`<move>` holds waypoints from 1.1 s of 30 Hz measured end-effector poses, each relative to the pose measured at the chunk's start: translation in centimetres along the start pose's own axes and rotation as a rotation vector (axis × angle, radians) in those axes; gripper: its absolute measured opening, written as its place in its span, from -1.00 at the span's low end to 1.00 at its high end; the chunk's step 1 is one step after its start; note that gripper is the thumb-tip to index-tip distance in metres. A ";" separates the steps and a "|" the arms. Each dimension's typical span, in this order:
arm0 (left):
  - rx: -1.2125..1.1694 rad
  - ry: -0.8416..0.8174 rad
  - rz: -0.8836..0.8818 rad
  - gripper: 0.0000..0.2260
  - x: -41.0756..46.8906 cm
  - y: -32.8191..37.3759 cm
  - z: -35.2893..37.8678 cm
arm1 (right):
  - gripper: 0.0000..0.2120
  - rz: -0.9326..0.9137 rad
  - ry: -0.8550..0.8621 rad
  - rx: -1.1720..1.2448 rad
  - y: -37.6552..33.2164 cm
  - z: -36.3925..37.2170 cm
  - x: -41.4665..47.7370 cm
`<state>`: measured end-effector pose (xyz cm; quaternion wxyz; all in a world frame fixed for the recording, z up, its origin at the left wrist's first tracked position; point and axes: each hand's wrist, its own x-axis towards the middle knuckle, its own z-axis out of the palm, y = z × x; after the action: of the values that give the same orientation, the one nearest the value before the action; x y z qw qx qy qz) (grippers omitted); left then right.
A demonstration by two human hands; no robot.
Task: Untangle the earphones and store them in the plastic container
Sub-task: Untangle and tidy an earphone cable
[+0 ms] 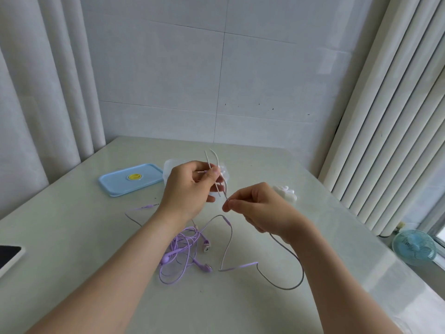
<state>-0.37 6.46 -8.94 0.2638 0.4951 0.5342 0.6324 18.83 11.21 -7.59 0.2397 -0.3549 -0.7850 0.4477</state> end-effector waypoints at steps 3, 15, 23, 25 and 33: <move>0.161 -0.010 0.080 -0.89 -0.2 -0.6 0.1 | -0.78 -0.077 -0.016 0.161 -0.9 -0.1 -0.5; 0.428 -0.426 0.106 -0.90 -1.1 -1.4 0.6 | -0.77 -0.183 0.572 0.610 -1.2 -2.1 0.1; 0.224 -0.433 0.067 -0.86 -1.0 -1.0 1.1 | -0.75 0.036 0.876 0.346 1.7 -2.6 1.4; 0.222 -0.419 0.042 -0.86 -1.1 -1.0 0.9 | -0.75 0.014 0.908 0.315 1.8 -2.5 1.5; -0.118 -0.531 -0.056 -0.82 -1.8 0.6 1.3 | -0.78 0.066 0.926 0.029 3.5 -2.4 1.8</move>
<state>1.59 5.23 -9.08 0.4402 0.6124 0.4220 0.5031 20.53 15.10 -9.40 0.5557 -0.5388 -0.5771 0.2604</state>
